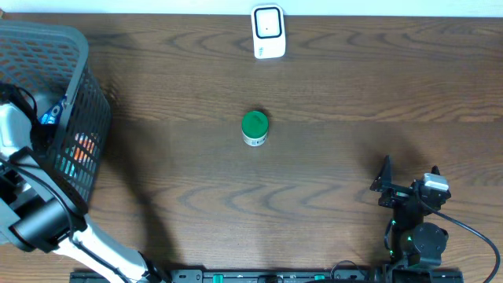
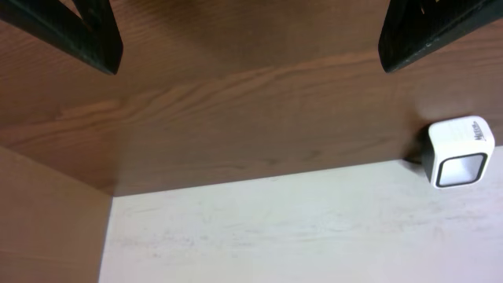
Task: Scan the item barcode
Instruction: 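Reach the left gripper into the basket and grasp the tissue pack, then carry the tissue pack past the scanner and place it left of container, then return the left gripper to the basket and grasp the orange juice box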
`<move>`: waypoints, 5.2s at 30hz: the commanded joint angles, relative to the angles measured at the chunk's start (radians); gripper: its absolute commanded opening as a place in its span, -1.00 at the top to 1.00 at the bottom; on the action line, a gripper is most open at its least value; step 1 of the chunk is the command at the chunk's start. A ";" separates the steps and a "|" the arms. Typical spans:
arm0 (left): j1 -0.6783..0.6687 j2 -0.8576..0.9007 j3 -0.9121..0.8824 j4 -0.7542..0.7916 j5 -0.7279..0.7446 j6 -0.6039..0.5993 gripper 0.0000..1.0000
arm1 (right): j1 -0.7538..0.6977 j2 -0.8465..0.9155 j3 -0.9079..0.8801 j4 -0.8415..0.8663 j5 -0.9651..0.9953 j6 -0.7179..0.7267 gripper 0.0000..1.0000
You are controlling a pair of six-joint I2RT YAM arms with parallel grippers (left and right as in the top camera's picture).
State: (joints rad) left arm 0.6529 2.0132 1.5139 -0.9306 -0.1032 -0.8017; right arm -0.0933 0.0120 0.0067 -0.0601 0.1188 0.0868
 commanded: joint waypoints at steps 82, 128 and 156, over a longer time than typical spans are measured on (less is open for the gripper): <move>-1.039 -0.121 0.030 -0.019 -0.119 0.027 -0.99 | -0.007 -0.005 -0.001 -0.004 -0.005 0.005 -0.99; 0.021 -0.034 0.204 -0.231 0.185 -0.050 -0.96 | -0.007 -0.005 -0.001 -0.004 -0.005 0.005 -0.99; -0.067 0.091 0.051 -0.090 0.217 -0.114 -0.96 | -0.007 -0.005 -0.001 -0.004 -0.005 0.005 -0.98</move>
State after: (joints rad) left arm 0.5850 2.0998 1.6066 -1.0145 0.1516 -0.9028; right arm -0.0933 0.0120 0.0067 -0.0597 0.1188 0.0868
